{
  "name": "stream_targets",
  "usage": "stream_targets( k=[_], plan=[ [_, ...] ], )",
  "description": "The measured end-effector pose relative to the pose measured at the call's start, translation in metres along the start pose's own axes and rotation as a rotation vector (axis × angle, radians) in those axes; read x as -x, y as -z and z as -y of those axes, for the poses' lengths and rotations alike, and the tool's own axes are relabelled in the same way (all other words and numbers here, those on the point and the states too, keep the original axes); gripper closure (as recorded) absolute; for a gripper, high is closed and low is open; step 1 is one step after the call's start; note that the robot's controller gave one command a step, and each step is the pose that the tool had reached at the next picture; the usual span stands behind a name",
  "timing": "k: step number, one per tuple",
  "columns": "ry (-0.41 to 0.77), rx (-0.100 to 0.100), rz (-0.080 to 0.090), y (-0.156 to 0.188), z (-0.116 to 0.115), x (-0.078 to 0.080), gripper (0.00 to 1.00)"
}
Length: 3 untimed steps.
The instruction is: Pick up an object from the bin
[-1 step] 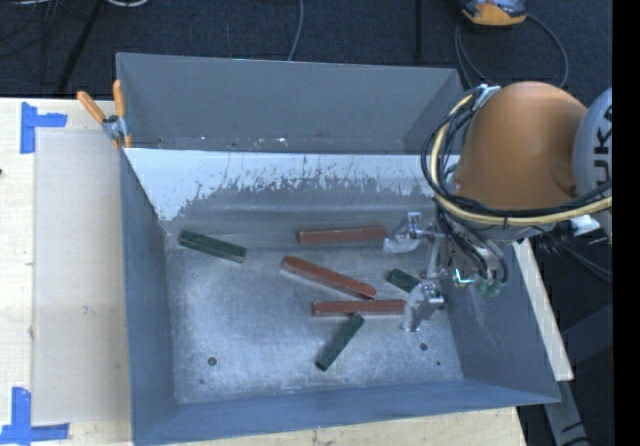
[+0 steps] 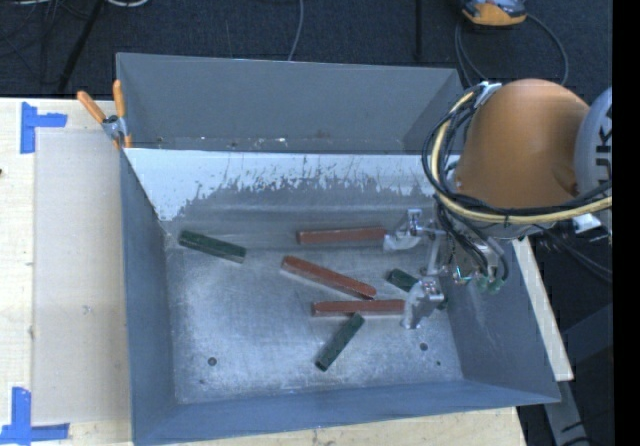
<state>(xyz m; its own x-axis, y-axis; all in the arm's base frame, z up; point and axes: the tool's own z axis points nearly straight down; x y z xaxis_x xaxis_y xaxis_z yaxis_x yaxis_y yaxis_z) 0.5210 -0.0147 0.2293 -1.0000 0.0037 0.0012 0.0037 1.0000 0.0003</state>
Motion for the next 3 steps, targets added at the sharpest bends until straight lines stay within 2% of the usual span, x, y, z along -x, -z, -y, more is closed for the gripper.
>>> stream_targets(
  k=[1, 2, 3],
  plan=[
    [0.054, -0.001, 0.008, -0.052, 0.009, 0.031, 0.0],
    [0.126, 0.0, 0.004, -0.115, 0.001, 0.029, 0.0],
    [0.219, -0.002, 0.013, -0.153, -0.01, 0.045, 1.0]
  ],
)
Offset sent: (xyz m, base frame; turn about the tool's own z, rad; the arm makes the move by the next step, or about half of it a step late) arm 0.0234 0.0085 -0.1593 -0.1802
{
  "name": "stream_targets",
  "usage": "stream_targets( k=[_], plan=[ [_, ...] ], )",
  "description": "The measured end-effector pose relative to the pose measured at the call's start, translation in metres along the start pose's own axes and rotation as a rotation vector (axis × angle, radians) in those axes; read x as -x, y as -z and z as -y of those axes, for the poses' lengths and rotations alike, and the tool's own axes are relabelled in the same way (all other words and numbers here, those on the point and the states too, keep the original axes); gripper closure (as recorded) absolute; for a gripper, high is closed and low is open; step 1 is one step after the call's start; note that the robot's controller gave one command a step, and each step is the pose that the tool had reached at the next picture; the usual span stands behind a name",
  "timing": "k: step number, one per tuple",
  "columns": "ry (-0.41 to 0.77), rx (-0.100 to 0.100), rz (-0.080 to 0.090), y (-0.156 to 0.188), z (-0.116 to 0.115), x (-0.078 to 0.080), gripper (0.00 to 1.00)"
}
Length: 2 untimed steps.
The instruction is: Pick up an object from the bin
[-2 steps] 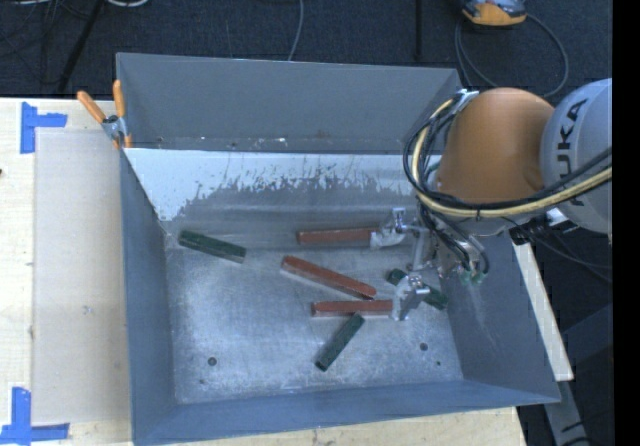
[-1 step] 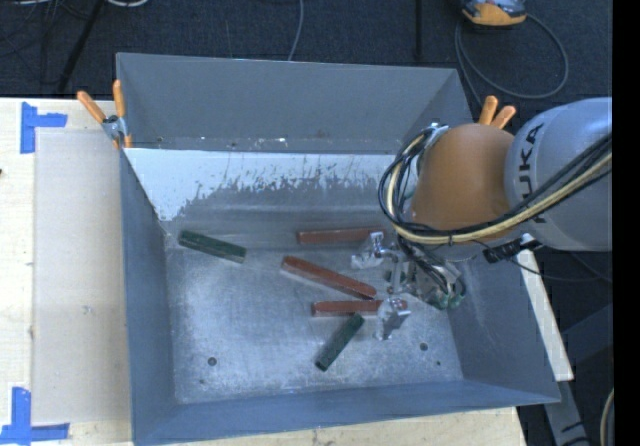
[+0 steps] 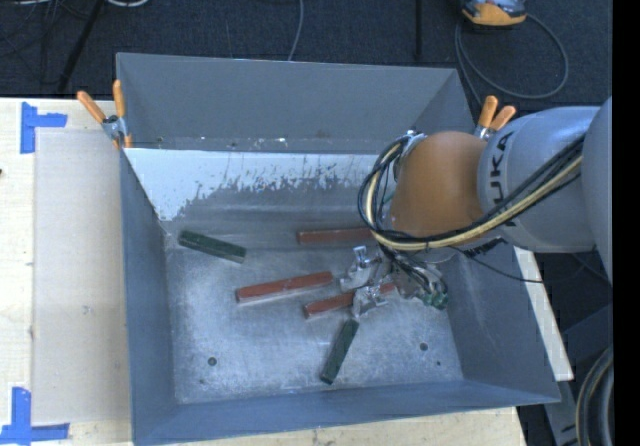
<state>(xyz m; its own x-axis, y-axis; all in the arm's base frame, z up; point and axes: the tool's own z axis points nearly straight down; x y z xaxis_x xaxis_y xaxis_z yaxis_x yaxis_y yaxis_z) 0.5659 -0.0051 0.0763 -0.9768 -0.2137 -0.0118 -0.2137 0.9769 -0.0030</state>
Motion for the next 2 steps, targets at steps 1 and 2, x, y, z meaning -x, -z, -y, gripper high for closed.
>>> stream_targets(
  k=[1, 2],
  plan=[
    [0.0, 0.0, 0.0, 0.0, 0.0, 0.0, 1.0],
    [0.009, 0.001, -0.004, 0.163, 0.004, 0.02, 1.0]
  ],
)
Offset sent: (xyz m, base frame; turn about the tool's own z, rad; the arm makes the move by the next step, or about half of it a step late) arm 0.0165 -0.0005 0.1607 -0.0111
